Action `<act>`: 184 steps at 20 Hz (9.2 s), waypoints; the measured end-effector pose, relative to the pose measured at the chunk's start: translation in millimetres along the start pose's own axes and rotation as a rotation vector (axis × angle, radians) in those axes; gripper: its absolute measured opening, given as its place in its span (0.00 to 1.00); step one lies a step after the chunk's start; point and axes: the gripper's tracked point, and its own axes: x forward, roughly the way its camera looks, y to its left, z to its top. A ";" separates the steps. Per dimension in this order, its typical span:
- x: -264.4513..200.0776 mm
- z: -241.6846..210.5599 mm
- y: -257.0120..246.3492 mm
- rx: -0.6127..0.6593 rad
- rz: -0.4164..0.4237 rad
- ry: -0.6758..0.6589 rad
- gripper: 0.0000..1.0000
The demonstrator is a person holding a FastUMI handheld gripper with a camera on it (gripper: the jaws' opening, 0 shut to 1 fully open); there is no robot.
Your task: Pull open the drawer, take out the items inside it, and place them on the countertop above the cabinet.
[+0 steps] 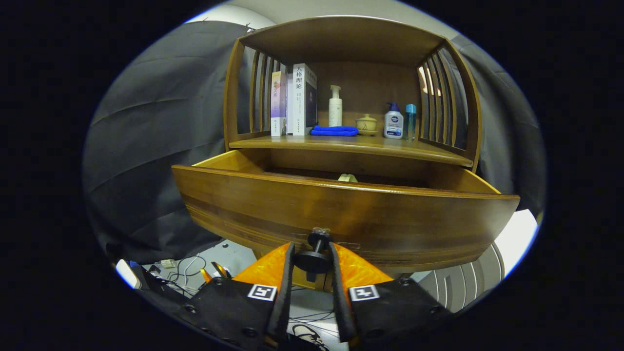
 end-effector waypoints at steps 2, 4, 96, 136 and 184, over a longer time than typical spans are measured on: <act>-4.1 -1.6 2.6 0.010 0.042 0.028 0.63; -15.2 4.1 -1.1 0.023 0.073 0.055 0.81; 72.2 180.6 -61.5 0.198 0.240 0.417 0.21; 157.5 261.6 -106.2 0.180 -0.003 0.165 0.98; -35.0 38.9 -19.9 -0.072 -0.145 -0.266 1.00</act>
